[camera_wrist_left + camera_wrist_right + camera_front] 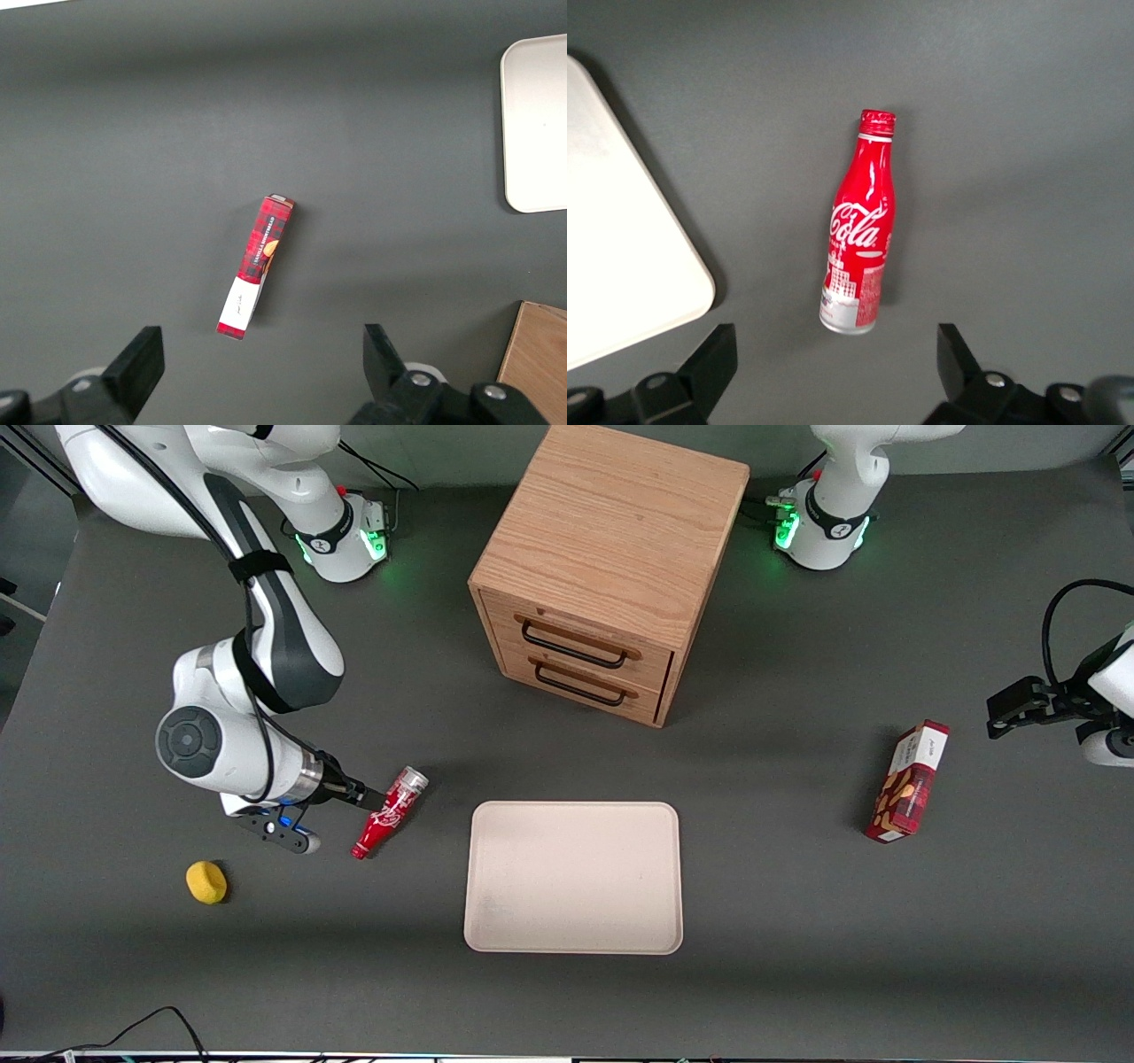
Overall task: Place coke bottle on tray
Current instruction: 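Move the right gripper down over the red Coca-Cola bottle lying on the table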
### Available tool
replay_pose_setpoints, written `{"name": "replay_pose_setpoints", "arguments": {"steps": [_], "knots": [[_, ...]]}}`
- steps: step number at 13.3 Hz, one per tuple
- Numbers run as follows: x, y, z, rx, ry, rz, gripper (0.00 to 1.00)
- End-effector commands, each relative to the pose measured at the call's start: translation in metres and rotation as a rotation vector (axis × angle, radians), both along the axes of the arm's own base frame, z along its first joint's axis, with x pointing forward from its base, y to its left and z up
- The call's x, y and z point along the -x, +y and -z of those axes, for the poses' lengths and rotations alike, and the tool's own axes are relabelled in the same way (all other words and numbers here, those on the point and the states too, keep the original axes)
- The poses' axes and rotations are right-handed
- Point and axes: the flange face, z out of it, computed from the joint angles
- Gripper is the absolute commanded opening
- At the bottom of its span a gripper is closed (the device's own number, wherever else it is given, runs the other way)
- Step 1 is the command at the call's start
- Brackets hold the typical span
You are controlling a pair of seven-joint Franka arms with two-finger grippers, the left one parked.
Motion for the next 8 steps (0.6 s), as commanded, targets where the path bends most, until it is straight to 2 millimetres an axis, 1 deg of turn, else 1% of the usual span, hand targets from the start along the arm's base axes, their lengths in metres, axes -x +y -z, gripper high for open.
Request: {"name": "replay_pose_setpoints", "arguments": {"steps": [1,2,4,5,6,7,8], "knots": [[0.011,0.002,0.023,0.013,-0.018,0.019,1.00],[0.014,0.002,0.032,0.013,-0.025,0.032,1.00],[0.012,0.001,0.052,0.036,-0.037,0.068,1.00],[0.012,0.005,0.062,0.062,-0.040,0.092,1.00],[0.014,0.015,0.072,0.078,-0.049,0.105,1.00],[0.013,0.016,0.083,0.089,-0.055,0.136,1.00],[0.013,0.018,0.090,0.090,-0.061,0.145,1.00]]}}
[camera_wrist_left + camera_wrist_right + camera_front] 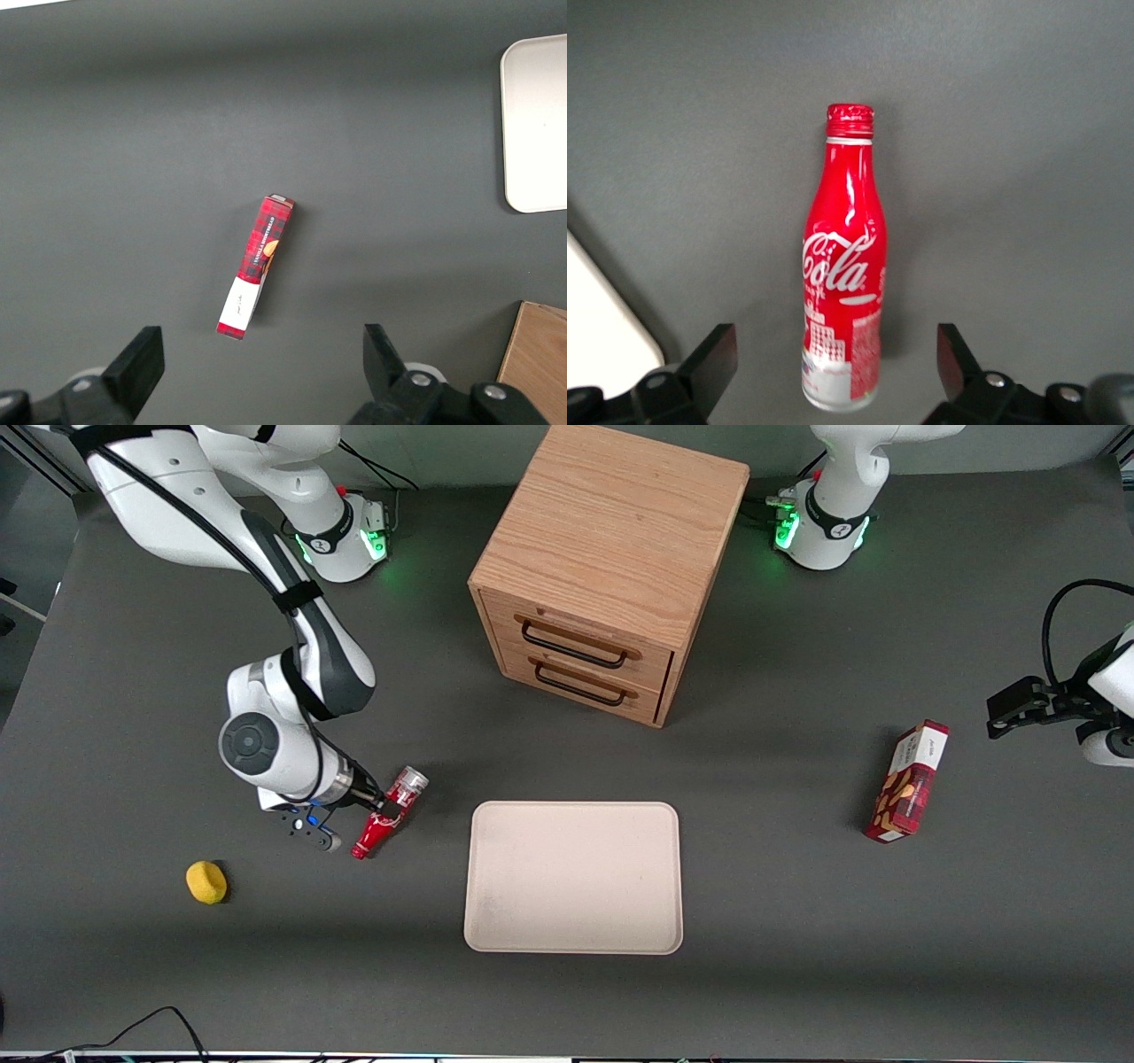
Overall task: Place coke bottle on tray
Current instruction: 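Close the right gripper around the bottle's body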
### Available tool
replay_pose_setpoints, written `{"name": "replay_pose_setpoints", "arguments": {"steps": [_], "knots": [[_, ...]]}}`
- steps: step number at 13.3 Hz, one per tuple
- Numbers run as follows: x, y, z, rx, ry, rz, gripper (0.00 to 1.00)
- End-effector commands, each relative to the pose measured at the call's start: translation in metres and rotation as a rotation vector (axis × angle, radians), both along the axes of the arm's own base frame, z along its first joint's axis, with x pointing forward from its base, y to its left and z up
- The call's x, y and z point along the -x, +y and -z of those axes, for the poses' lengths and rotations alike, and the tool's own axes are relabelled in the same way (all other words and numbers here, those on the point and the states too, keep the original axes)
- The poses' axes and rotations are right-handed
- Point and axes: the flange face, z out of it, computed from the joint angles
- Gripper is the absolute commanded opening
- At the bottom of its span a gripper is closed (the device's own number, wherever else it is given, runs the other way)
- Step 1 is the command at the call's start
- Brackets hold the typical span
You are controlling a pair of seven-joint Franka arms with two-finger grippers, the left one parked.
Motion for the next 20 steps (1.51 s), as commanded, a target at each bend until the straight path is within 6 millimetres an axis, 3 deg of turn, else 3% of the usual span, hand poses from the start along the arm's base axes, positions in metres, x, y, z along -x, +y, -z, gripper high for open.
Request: {"name": "replay_pose_setpoints", "arguments": {"steps": [1,9,19,20], "knots": [[-0.001,0.007,0.018,0.016,-0.019,0.043,1.00],[0.006,0.019,0.050,0.069,-0.012,0.035,1.00],[0.009,0.019,0.065,0.081,0.001,0.017,0.98],[0.009,0.019,0.065,0.081,0.001,0.019,0.95]]}}
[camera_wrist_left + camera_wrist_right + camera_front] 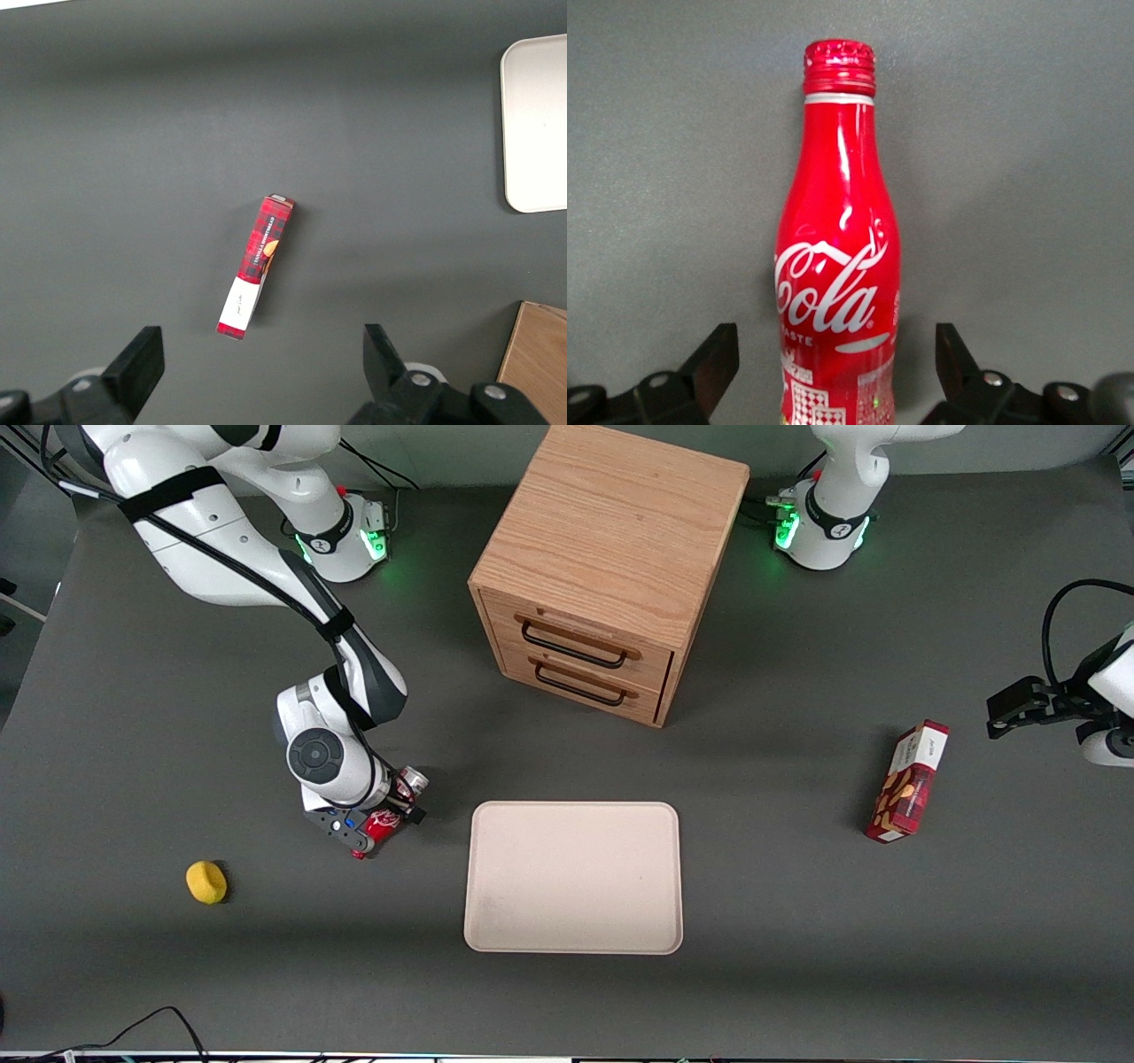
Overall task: Place coke bottle on tray
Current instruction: 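Close the right gripper around the bottle's body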
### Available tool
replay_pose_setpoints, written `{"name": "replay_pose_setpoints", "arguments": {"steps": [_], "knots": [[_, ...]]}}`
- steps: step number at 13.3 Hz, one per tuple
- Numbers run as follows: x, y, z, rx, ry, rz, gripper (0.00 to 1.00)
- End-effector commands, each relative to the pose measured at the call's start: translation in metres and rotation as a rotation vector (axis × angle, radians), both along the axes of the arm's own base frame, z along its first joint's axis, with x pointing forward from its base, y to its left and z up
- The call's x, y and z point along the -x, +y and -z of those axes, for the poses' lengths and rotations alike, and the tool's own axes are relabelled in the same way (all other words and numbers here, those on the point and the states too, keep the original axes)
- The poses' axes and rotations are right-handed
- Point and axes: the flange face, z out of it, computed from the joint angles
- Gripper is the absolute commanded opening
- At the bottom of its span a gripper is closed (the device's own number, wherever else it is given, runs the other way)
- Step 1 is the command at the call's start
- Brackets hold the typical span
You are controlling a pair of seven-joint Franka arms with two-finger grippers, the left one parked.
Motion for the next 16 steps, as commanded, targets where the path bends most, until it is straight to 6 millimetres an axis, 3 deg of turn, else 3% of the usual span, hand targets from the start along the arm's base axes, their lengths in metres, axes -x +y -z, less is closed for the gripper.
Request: {"name": "replay_pose_setpoints", "arguments": {"steps": [1,2,3,6,13,16], "knots": [[0.000,0.004,0.003,0.016,-0.015,0.006,0.87],[0.000,0.004,0.003,0.018,-0.016,0.004,0.54],[-0.001,0.004,0.002,0.019,-0.019,0.015,0.01],[0.003,0.011,0.004,0.038,-0.026,0.005,0.00],[0.001,0.007,0.000,0.039,-0.028,0.010,0.00],[-0.004,-0.001,-0.051,0.058,-0.030,0.009,0.00]]}}
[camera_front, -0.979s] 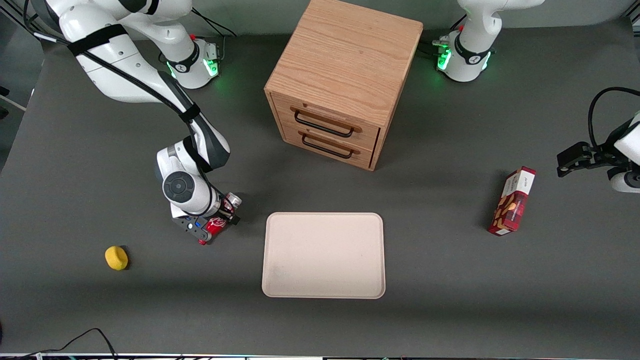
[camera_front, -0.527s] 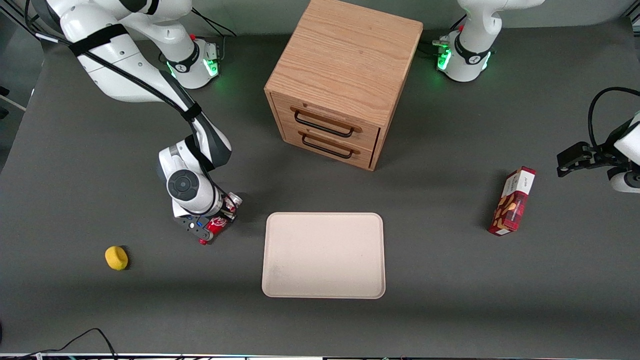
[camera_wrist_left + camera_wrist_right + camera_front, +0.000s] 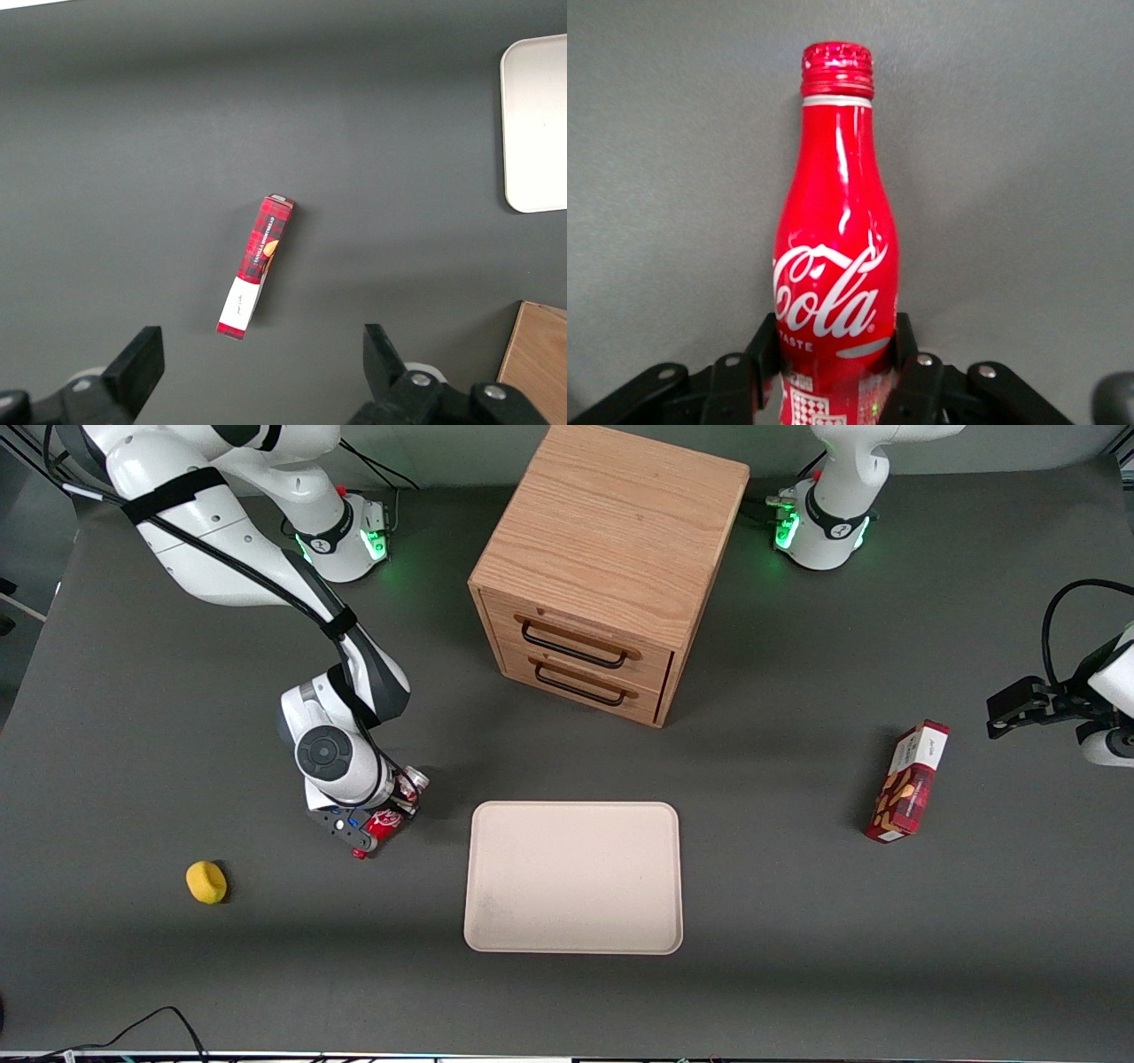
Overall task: Place coke bottle on tray
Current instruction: 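Lift the bottle upright with the right gripper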
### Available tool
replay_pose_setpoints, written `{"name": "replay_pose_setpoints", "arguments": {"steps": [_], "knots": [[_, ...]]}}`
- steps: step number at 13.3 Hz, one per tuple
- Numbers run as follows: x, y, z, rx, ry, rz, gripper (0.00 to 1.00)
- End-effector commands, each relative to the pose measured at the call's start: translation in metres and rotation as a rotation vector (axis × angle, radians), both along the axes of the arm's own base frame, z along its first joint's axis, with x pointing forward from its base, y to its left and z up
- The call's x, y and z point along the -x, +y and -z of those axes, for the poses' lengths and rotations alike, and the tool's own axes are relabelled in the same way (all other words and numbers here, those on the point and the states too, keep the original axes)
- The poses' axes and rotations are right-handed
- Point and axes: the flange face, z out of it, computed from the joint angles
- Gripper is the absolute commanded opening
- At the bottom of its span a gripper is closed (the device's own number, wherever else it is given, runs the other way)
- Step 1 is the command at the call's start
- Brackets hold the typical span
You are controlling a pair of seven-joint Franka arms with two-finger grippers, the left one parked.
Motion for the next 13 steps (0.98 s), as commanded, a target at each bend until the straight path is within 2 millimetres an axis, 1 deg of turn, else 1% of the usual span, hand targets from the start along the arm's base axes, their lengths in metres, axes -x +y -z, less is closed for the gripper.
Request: {"name": "replay_pose_setpoints", "arguments": {"steps": [1,3,5,6,8,9,10,11,13], "knots": [[-0.004,-0.009,-0.069,0.027,-0.006,-0.013,0.00],[-0.008,-0.027,-0.123,-0.033,0.038,-0.026,0.00],[-0.008,-0.040,-0.183,-0.088,0.097,-0.072,0.00],[-0.011,-0.053,-0.213,-0.086,0.105,-0.088,0.00],[-0.018,-0.066,-0.275,-0.101,0.126,-0.122,0.00],[-0.021,-0.074,-0.301,-0.105,0.138,-0.134,0.00],[-0.026,-0.077,-0.322,-0.122,0.137,-0.133,0.00],[-0.031,-0.075,-0.327,-0.156,0.140,-0.127,0.00],[-0.042,-0.070,-0.327,-0.169,0.128,-0.123,0.00]]}}
